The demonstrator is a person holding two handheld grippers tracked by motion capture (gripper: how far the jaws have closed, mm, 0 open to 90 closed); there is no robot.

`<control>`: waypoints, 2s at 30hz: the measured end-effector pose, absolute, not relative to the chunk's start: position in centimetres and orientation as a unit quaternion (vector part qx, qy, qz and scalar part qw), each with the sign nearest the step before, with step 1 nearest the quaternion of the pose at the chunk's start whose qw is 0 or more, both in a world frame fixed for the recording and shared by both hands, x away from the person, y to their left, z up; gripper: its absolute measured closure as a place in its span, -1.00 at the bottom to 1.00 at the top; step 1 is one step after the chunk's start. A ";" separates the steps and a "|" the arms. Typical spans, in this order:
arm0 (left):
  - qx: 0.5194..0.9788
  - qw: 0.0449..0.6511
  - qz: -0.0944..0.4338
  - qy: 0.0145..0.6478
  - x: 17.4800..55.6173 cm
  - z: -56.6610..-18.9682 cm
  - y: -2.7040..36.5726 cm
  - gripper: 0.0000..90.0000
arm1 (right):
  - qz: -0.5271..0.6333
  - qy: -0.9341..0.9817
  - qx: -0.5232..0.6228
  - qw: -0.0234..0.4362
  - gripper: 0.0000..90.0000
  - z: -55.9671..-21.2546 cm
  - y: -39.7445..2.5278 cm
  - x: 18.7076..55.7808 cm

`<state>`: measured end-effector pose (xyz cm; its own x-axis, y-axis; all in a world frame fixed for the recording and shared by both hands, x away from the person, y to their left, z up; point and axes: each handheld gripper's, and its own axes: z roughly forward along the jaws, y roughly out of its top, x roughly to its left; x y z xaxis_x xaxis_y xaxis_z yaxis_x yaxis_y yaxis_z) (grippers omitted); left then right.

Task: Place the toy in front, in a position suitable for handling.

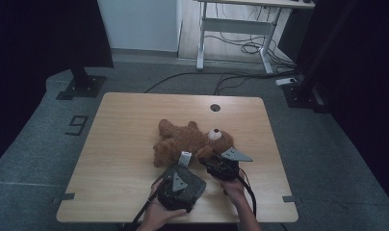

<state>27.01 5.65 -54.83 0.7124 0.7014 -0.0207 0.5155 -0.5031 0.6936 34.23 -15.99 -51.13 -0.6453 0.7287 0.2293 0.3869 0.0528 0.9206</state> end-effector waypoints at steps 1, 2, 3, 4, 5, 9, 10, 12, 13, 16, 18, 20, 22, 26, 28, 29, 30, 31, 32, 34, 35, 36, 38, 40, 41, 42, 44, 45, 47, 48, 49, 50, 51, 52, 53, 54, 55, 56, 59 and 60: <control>0.857 0.349 0.134 0.355 27.0 -54.8 5.6 -0.77 | 0.564 0.710 0.393 0.151 0.28 -51.1 -16.0 34.2; 0.857 0.349 0.134 0.355 27.0 -54.8 5.6 -0.77 | 0.564 0.710 0.393 0.151 0.28 -51.1 -16.0 34.2; 0.858 0.348 0.135 0.354 27.0 -54.8 5.7 -0.75 | 0.564 0.709 0.395 0.151 0.28 -51.1 -16.1 34.2; 0.858 0.347 0.137 0.353 27.0 -54.8 5.7 -0.73 | 0.564 0.710 0.395 0.151 0.27 -51.1 -16.1 34.2; 0.857 0.346 0.140 0.354 27.0 -54.8 5.7 -0.70 | 0.564 0.709 0.395 0.152 0.27 -51.2 -16.1 34.2; 0.854 0.348 0.145 0.360 27.0 -54.7 6.1 -0.52 | 0.563 0.709 0.397 0.151 0.27 -51.2 -16.2 34.2; 0.851 0.350 0.148 0.363 27.0 -54.7 6.3 -0.44 | 0.562 0.710 0.397 0.151 0.27 -51.2 -16.2 34.2; 0.848 0.353 0.153 0.365 27.1 -54.6 6.8 -0.21 | 0.562 0.710 0.396 0.153 0.26 -51.2 -16.2 34.2; 0.846 0.355 0.155 0.366 27.1 -54.6 7.0 -0.09 | 0.561 0.710 0.397 0.153 0.26 -51.2 -16.2 34.2; 0.844 0.360 0.160 0.364 27.1 -54.6 7.7 0.24 | 0.561 0.710 0.398 0.153 0.26 -51.2 -16.3 34.2; 0.843 0.366 0.158 0.362 27.0 -54.6 8.1 0.39 | 0.560 0.710 0.400 0.153 0.26 -51.3 -16.4 34.3; 0.840 0.378 0.143 0.362 27.0 -54.5 8.7 0.51 | 0.560 0.710 0.400 0.152 0.26 -51.3 -16.4 34.3; 0.838 0.386 0.130 0.363 27.0 -54.4 9.2 0.54 | 0.560 0.709 0.400 0.153 0.26 -51.3 -16.5 34.3; 0.821 0.425 0.105 0.367 26.5 -53.0 12.1 0.61 | 0.559 0.711 0.399 0.151 0.27 -51.5 -16.5 34.1; 0.807 0.446 0.102 0.374 26.2 -52.0 13.7 0.61 | 0.558 0.713 0.397 0.151 0.28 -51.5 -16.4 34.0; 0.800 0.454 0.103 0.378 26.1 -51.5 14.4 0.61 | 0.558 0.713 0.396 0.151 0.29 -51.5 -16.4 34.0; 0.794 0.461 0.107 0.381 26.0 -51.0 15.2 0.61 | 0.559 0.714 0.395 0.150 0.30 -51.5 -16.4 33.9; 0.788 0.468 0.112 0.385 25.9 -50.3 16.0 0.61 | 0.559 0.713 0.396 0.148 0.30 -51.5 -16.4 33.9; 0.782 0.473 0.116 0.389 25.8 -49.9 16.6 0.61 | 0.560 0.714 0.395 0.147 0.31 -51.5 -16.4 33.8; 0.774 0.480 0.122 0.394 25.7 -49.3 17.5 0.61 | 0.559 0.716 0.392 0.148 0.33 -51.5 -16.4 33.6; 0.770 0.483 0.125 0.397 25.7 -49.1 18.0 0.61 | 0.559 0.716 0.391 0.149 0.35 -51.5 -16.5 33.5; 0.766 0.486 0.127 0.402 25.7 -48.9 18.5 0.61 | 0.560 0.715 0.391 0.149 0.36 -51.5 -16.5 33.4; 0.757 0.494 0.126 0.409 25.8 -48.8 19.2 0.61 | 0.562 0.715 0.390 0.146 0.37 -51.6 -16.7 33.3; 0.750 0.500 0.124 0.414 25.9 -48.7 19.9 0.60 | 0.564 0.714 0.390 0.142 0.38 -51.7 -16.8 33.2; 0.750 0.500 0.124 0.414 25.9 -48.7 19.9 0.60 | 0.564 0.714 0.390 0.142 0.38 -51.7 -16.8 33.2; 0.744 0.508 0.125 0.416 26.0 -48.4 20.5 0.60 | 0.565 0.714 0.388 0.143 0.39 -51.8 -16.9 33.1; 0.739 0.513 0.129 0.417 26.0 -48.0 21.0 0.60 | 0.566 0.714 0.387 0.145 0.39 -51.8 -17.0 33.1; 0.738 0.514 0.131 0.416 26.0 -47.9 21.2 0.60 | 0.567 0.713 0.386 0.146 0.39 -51.8 -17.1 33.1; 0.737 0.514 0.136 0.417 26.0 -47.8 21.7 0.60 | 0.566 0.713 0.385 0.148 0.39 -51.8 -17.1 33.1; 0.737 0.514 0.136 0.417 26.0 -47.8 21.7 0.60 | 0.566 0.713 0.385 0.149 0.39 -51.7 -17.1 33.1; 0.732 0.516 0.139 0.423 26.0 -47.7 22.2 0.60 | 0.566 0.714 0.383 0.151 0.39 -51.7 -17.0 33.0; 0.732 0.516 0.139 0.423 26.0 -47.7 22.2 0.60 | 0.566 0.714 0.383 0.151 0.39 -51.7 -17.0 33.0; 0.726 0.518 0.142 0.429 26.1 -47.7 22.8 0.60 | 0.564 0.717 0.380 0.155 0.39 -51.7 -16.9 32.9; 0.726 0.518 0.142 0.429 26.1 -47.7 22.8 0.60 | 0.564 0.717 0.380 0.155 0.39 -51.7 -16.9 32.9; 0.722 0.519 0.146 0.433 26.1 -47.6 23.1 0.60 | 0.561 0.720 0.376 0.159 0.39 -51.7 -16.9 32.9; 0.722 0.519 0.146 0.433 26.1 -47.6 23.1 0.60 | 0.561 0.720 0.375 0.159 0.39 -51.7 -16.9 32.9; 0.718 0.521 0.149 0.438 26.1 -47.5 23.5 0.60 | 0.562 0.720 0.375 0.159 0.39 -51.7 -16.9 32.9; 0.718 0.521 0.149 0.438 26.1 -47.5 23.5 0.60 | 0.562 0.720 0.375 0.159 0.39 -51.7 -16.9 32.9; 0.713 0.522 0.152 0.443 26.0 -47.4 23.7 0.60 | 0.563 0.720 0.373 0.158 0.39 -51.8 -16.9 33.0; 0.712 0.522 0.154 0.444 25.9 -47.3 23.8 0.60 | 0.563 0.721 0.372 0.159 0.39 -51.8 -16.9 33.0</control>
